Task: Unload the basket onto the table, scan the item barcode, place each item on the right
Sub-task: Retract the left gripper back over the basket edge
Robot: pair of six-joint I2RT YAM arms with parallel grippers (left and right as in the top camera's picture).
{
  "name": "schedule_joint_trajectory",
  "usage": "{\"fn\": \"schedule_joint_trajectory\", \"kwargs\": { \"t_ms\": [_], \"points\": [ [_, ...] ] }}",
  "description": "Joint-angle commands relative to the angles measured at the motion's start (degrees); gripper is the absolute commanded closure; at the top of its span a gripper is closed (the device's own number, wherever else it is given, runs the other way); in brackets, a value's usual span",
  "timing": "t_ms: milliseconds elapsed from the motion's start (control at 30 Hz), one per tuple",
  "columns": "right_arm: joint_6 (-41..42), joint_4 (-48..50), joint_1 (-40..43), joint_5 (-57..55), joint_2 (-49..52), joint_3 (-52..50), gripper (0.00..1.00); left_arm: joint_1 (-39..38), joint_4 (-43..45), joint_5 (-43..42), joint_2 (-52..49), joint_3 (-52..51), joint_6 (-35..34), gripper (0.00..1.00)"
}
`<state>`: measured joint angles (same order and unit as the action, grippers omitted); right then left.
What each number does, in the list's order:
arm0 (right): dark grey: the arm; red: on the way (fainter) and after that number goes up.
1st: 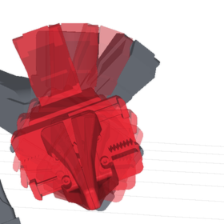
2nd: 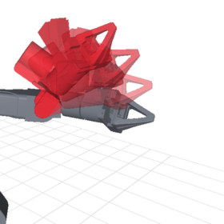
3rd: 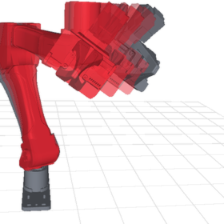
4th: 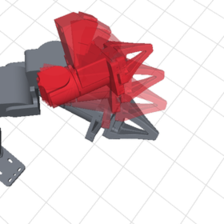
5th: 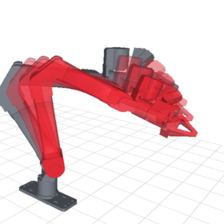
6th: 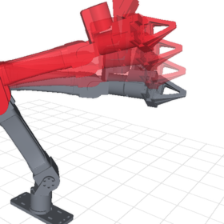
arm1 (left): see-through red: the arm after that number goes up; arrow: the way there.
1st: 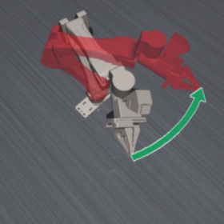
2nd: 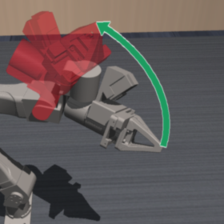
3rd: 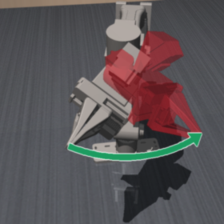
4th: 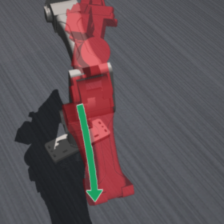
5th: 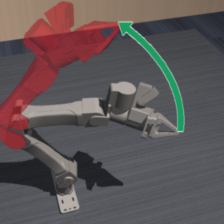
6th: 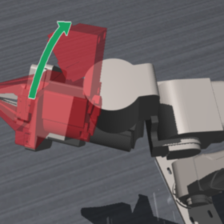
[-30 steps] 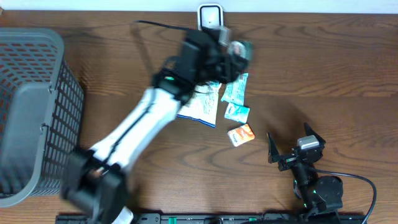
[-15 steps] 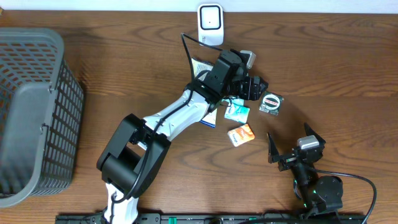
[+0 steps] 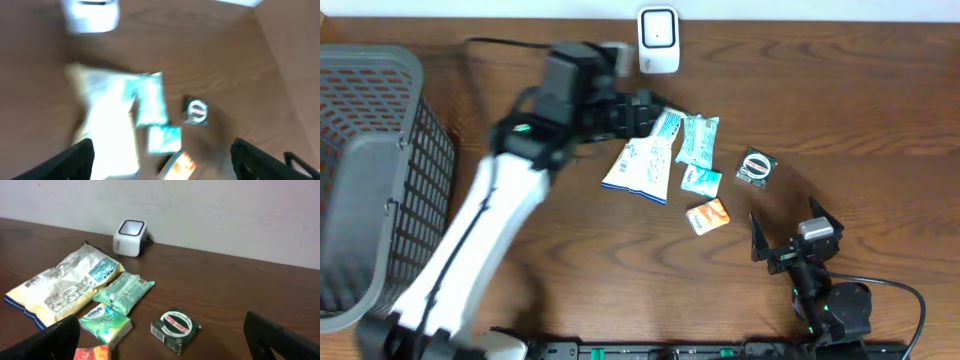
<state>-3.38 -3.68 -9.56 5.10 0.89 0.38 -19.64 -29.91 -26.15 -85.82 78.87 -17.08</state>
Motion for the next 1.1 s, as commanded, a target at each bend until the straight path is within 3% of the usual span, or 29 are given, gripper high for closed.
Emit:
{"fn": "schedule_joint_trajectory", "kwargs": {
  "t_ms": [0,133,233,433,500,633,667,1000,1067],
  "points": [
    [0.5,-0.2,-0.4,-0.1,-0.2,-0.1,0.01,7.1,-9.8,0.3,6.3,-0.1,4.9,0.12],
    [0.5,-0.2,-0.4,-0.1,-0.2,-0.1,0.01,12.9,-20.3,0.3,9.9,-0.1,5.0,0.21],
    [0.5,-0.2,-0.4,-0.1,-0.2,-0.1,0.01,14.6,-23.5,0.3,10.6,-0.1,5.0,0.42],
    [0.5,-0.2,-0.4,-0.1,-0.2,-0.1,0.01,14.8,-28.4,3.4,10.5,-0.2,5.0,0.37],
    [0.5,-0.2,-0.4,-0.1,-0.2,-0.1,0.01,14.8,-35.2,12.8,10.6,-0.2,4.8,0.57],
    [0.5,-0.2,-0.4,-0.1,-0.2,-0.1,0.01,14.8,-45.3,26.4,10.6,-0.2,-0.7,0.75],
    [0.5,-0.2,-0.4,-0.1,-0.2,-0.1,0.01,14.8,-47.0,28.2,10.6,-0.2,-1.7,0.92],
    [0.5,-0.2,-0.4,-0.1,-0.2,-0.1,0.01,14.8,-54.2,44.0,10.8,-0.2,-6.4,0.93],
    [0.5,-0.2,-0.4,-0.1,-0.2,-0.1,0.01,14.8,-55.2,47.9,11.8,0.0,-10.4,0.92]
  ]
}}
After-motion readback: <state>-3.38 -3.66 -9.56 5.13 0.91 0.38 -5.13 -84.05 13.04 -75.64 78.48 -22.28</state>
